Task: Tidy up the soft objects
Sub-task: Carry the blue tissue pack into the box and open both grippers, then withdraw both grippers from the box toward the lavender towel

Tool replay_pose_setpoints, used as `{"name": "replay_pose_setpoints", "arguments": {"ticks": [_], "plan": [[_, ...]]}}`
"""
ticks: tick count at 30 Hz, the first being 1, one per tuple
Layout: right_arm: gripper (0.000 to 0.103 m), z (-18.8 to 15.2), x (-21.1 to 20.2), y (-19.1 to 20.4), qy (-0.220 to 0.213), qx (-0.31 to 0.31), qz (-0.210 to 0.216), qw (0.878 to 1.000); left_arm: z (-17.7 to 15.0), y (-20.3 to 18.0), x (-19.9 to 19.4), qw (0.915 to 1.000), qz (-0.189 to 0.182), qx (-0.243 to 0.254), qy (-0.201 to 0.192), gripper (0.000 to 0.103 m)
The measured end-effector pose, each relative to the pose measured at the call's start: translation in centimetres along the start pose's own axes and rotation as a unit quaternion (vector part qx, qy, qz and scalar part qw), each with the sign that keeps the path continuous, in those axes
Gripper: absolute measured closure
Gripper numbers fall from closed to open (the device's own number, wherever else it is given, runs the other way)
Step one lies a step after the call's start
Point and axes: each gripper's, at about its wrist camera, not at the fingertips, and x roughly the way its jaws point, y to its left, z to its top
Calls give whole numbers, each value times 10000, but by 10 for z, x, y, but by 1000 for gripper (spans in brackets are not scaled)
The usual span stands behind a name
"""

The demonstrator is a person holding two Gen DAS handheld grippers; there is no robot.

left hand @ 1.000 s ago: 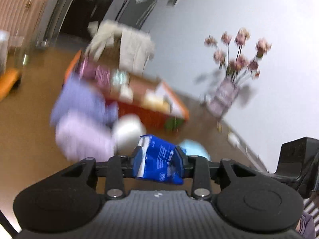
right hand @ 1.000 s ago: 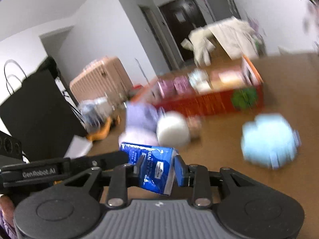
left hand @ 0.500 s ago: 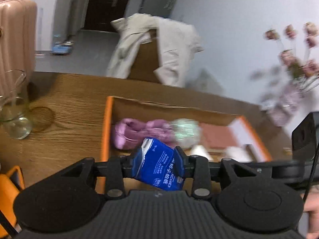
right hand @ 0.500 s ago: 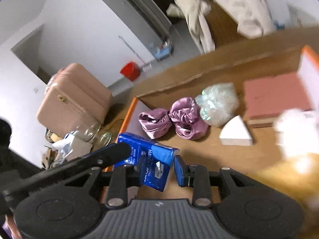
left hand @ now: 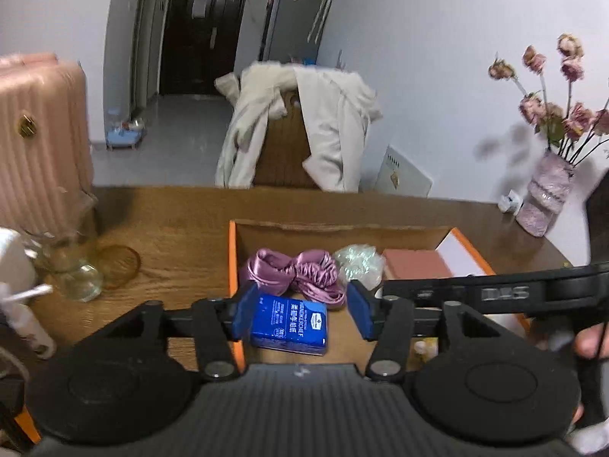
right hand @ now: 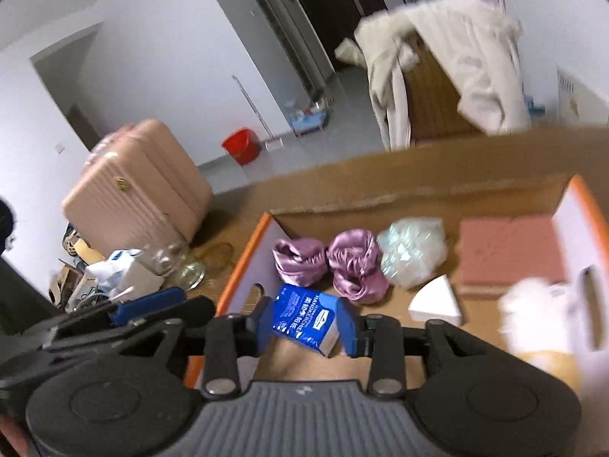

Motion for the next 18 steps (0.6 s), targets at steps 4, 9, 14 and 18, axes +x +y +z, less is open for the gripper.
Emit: {"name": "replay_pose_setpoints", "arguments": {"ticks": [4,9,14,18], "plan": [[56,-10,-60,8,-245,-534,-243,9980,-6,-13,-53,9987,206,309,-357,32],[45,-33,-135,17,-669,-1091,-556,9902,-29,-28,-119,9939,290,654,-835,19],[42,-57,-185,25,-954,-1145,-526,9874,-47,-45,-160,9915,319,805,-975,17],[40,-86,-213,36,-1244,-1255,-508,9829,-69,-51,-189,9894,390,754,-1180,14]]}}
